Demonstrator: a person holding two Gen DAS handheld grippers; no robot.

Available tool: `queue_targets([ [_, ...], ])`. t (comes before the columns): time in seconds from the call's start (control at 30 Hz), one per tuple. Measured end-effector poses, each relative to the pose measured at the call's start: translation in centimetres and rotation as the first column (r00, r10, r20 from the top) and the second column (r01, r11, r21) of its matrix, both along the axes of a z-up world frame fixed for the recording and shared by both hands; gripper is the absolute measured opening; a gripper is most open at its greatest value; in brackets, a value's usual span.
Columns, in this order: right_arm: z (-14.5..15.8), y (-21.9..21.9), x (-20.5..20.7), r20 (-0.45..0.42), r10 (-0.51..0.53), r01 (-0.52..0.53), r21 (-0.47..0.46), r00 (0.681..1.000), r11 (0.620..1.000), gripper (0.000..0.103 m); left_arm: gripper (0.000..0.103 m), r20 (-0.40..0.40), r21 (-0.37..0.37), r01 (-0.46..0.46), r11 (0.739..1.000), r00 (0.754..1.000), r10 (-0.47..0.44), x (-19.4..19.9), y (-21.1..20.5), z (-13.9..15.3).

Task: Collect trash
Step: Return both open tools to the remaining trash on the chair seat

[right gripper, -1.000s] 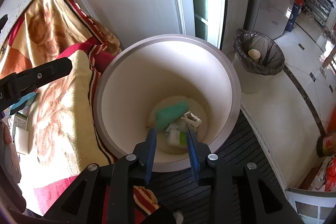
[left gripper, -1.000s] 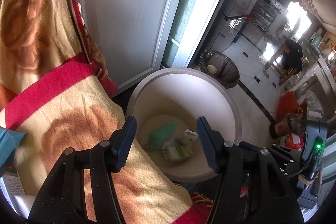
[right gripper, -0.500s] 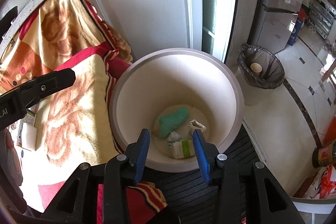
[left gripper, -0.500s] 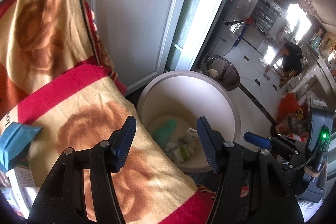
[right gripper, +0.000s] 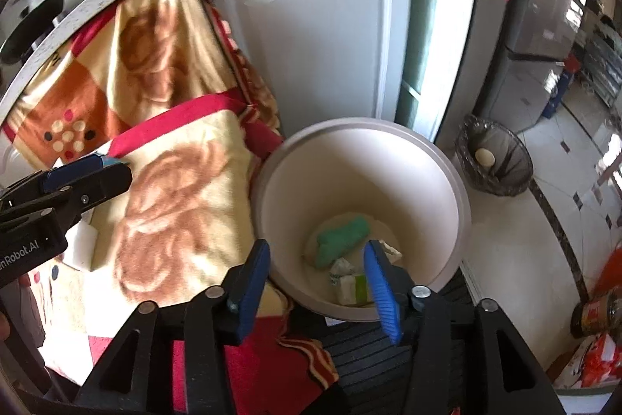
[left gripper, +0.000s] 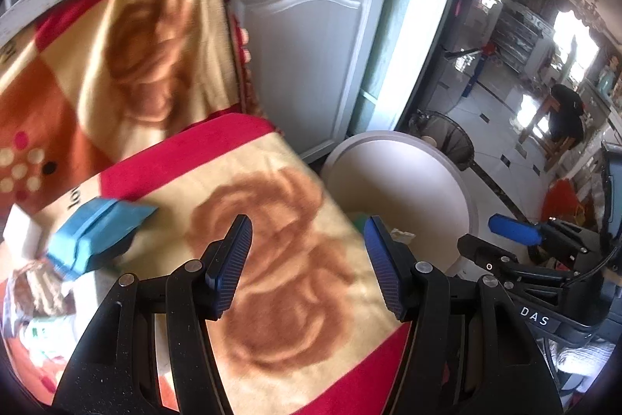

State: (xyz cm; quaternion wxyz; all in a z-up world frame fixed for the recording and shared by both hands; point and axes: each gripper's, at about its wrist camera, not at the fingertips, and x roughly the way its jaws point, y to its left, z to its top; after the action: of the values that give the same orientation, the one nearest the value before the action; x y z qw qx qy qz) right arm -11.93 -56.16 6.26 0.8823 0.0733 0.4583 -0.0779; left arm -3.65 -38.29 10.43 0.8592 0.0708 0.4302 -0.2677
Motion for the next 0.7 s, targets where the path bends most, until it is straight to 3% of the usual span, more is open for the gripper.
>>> queue_targets([
  [0.43,1.7,7.2,0.4,0.025,0.138,-0.137,-0.029,0.99,0.99,0.055,0.059,0.046,0.006,-0.075,0.997,0.996,0.075,-2.2,6.5,1.3],
  [0.7,2.2,12.3,1.2,0.032,0.246,-0.245,-0.032,0.969,0.969,0.061,0.059,0.004,-0.03,-0.135,0.99,0.991,0.136,-3.5,12.4,1.7],
])
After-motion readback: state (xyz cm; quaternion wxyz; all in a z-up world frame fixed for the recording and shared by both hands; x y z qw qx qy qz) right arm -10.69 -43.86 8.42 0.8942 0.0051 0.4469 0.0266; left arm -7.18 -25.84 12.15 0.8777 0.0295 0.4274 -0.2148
